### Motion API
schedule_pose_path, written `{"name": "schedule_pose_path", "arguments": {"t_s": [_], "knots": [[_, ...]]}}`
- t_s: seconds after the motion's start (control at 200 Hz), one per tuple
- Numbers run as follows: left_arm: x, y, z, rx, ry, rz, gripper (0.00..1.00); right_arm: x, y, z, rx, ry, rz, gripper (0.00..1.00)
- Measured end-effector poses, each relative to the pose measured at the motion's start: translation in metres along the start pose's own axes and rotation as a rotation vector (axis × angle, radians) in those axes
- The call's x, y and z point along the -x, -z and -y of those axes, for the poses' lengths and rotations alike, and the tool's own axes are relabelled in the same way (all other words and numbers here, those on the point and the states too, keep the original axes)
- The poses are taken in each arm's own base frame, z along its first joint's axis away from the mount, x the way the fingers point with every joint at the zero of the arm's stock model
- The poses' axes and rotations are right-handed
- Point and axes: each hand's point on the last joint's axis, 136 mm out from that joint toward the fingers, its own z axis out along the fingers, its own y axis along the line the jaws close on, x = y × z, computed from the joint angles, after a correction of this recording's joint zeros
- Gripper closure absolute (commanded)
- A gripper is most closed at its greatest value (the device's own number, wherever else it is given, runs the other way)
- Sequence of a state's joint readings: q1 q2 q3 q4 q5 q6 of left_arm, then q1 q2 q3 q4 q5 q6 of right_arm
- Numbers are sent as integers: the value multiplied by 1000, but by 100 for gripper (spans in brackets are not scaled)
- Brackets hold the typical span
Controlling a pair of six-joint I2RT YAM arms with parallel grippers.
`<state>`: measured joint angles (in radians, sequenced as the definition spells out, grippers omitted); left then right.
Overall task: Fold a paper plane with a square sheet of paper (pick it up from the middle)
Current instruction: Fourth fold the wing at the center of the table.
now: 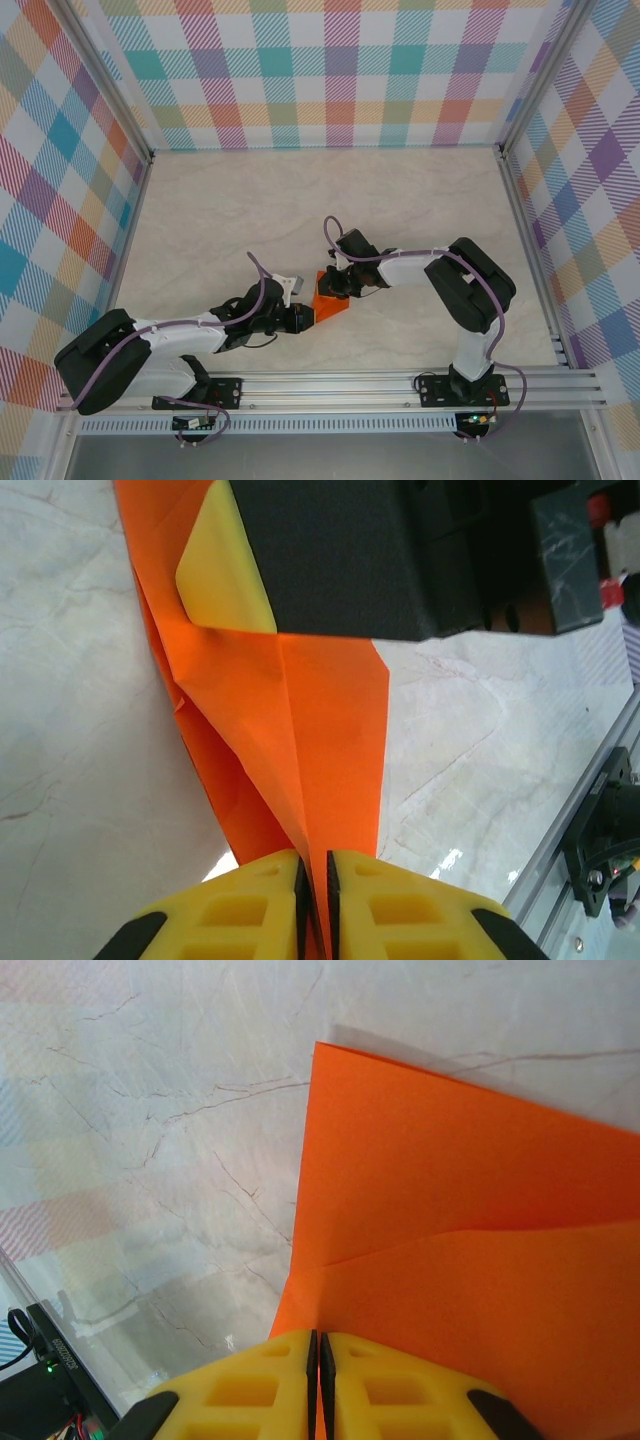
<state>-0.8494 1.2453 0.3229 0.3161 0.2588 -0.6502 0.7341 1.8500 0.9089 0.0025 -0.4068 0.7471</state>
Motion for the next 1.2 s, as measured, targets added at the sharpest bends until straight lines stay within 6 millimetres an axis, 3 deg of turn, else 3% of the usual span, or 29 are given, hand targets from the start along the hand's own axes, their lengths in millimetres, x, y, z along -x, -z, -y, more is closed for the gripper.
{"name": "schedule_pose_path", "arguments": {"t_s": [0.08, 0.175, 0.34, 0.54, 0.675, 0.96, 1.2], "knots": [[-3, 0, 1, -6, -6, -14, 78, 0, 0, 0, 0, 0, 0, 87], [-4, 5, 3, -17, -13, -13, 68, 0, 0, 0, 1, 0, -1, 87], [4, 27, 10, -23, -13, 46, 56, 0, 0, 0, 2, 0, -1, 87], [15, 42, 11, -11, 22, 106, 58, 0, 0, 0, 3, 1, -1, 87], [14, 30, 4, 33, 57, 64, 62, 0, 0, 0, 3, 1, -1, 87], [15, -17, 0, 26, 153, -43, 66, 0, -1, -1, 7, 1, -2, 87], [3, -29, -9, -11, 217, -63, 67, 0, -1, -1, 12, 3, -4, 87]]}}
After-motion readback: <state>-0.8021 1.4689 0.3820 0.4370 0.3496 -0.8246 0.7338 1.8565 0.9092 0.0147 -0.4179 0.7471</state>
